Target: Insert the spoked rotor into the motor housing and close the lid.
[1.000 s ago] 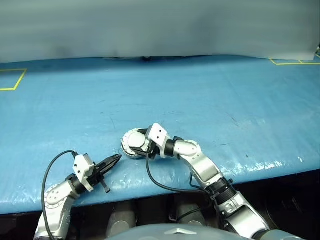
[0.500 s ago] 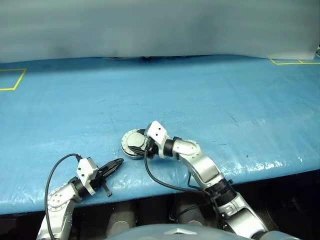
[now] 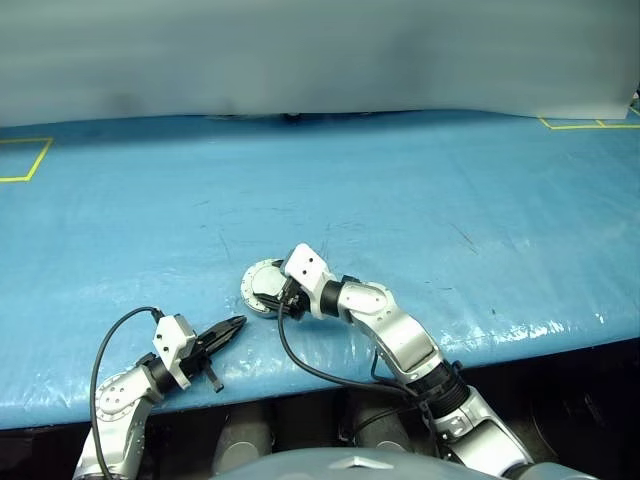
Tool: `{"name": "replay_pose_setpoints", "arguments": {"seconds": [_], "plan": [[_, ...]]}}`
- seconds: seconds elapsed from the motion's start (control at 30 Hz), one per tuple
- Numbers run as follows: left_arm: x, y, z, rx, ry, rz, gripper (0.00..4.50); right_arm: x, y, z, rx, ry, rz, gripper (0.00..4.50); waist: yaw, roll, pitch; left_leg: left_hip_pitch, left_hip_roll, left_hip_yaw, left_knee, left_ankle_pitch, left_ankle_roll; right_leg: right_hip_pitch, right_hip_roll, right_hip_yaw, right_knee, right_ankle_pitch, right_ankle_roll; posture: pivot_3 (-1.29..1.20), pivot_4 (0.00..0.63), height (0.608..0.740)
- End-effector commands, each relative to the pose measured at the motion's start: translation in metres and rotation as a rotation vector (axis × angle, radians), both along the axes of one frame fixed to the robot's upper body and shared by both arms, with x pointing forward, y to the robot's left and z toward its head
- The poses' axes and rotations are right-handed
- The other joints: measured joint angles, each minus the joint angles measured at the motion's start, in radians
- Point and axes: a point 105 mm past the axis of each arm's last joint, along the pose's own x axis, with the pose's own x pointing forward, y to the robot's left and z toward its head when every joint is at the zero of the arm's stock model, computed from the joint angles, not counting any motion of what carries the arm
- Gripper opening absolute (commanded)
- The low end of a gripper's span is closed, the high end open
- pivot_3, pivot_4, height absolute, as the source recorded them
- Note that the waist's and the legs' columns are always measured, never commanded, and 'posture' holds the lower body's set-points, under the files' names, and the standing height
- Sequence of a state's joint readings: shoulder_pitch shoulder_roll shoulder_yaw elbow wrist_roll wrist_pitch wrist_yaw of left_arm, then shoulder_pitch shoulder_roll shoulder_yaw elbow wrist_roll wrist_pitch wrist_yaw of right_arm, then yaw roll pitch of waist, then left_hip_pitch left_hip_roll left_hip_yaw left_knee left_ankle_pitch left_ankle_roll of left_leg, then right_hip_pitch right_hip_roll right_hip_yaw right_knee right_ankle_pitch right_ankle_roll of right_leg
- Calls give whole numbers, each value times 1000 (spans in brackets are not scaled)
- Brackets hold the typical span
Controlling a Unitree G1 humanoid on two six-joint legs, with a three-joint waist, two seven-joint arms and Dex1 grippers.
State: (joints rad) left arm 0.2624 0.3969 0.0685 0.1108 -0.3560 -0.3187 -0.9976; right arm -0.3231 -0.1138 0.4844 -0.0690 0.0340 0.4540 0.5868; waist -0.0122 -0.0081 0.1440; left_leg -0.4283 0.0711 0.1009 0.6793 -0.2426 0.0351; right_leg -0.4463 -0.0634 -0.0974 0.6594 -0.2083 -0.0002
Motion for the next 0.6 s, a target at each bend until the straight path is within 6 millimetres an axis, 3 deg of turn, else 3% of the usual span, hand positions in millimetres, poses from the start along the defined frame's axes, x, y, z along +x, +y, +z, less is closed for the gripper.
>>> {"name": "replay_pose_setpoints", "arguments": {"seconds": [0.03, 0.6], "plan": [[1, 1, 0, 7, -10, 3, 0, -2, 3, 1, -17, -1, 3, 3120, 0, 0, 0, 0, 0, 0, 0, 0, 0, 0, 0, 0, 0, 0, 0, 0, 150, 740], [2, 2, -3, 17, -9, 14, 0, -4, 3, -13, -101, 74, -12, 3120, -2, 2, 0, 1, 2, 0, 0, -1, -2, 0, -2, 0, 0, -1, -1, 0, 150, 740]]}}
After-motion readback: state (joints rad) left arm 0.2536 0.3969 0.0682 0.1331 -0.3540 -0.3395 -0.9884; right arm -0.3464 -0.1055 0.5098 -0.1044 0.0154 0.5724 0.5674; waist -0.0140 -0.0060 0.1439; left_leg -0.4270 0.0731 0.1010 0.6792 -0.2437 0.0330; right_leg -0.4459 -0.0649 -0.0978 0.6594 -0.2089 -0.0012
